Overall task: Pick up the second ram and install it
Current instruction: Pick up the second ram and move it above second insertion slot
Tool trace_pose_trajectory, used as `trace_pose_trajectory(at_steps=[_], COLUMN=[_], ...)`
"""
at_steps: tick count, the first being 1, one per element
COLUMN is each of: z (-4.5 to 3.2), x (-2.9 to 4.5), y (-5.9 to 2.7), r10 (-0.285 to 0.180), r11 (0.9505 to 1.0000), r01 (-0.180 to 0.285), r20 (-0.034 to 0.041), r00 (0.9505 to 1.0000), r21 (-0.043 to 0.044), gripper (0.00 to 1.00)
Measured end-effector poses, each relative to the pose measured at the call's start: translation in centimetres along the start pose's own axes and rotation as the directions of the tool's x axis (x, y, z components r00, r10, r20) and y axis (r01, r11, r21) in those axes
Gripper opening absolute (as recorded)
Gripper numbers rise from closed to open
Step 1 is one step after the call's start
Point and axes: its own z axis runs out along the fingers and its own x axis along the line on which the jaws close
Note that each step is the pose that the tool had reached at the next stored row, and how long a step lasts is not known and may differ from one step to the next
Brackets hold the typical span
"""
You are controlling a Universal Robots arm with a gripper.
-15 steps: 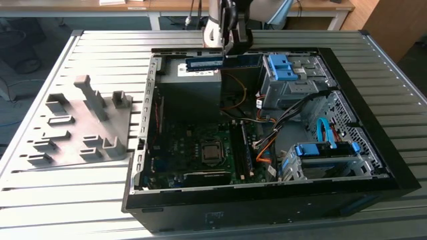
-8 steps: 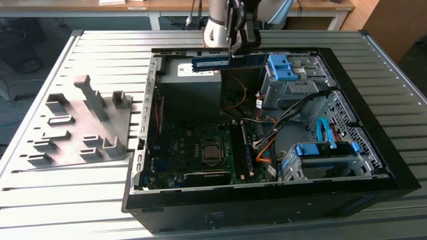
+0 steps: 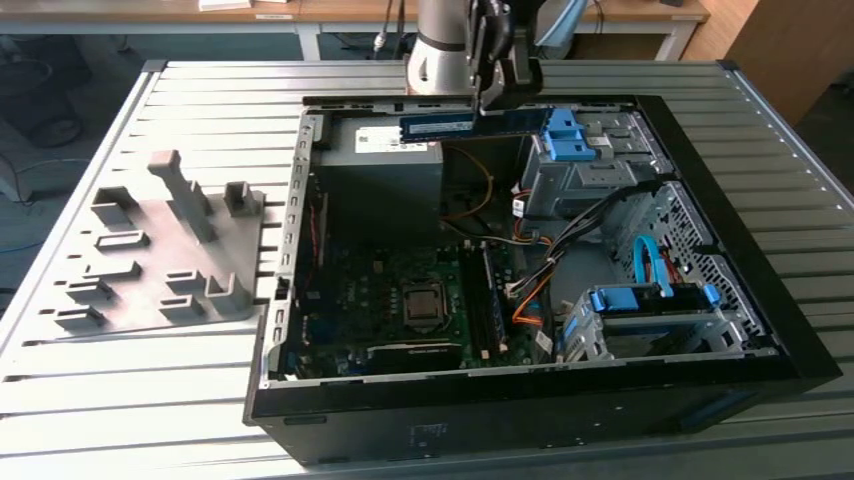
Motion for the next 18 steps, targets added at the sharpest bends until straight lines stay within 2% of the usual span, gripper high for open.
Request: trace_pose_trajectory(at_steps=[12,18], z=[0.05,0.07], x=[0.11,0.18], y=[-1.74,-1.79], r10=[0.0,0.0], r11=[1.0,1.0], r01=[0.0,0.0], r20=[0.0,-0.0001], r00=[1.0,1.0], r21=[-0.0001,-0.0001], gripper=[0.14,0.14])
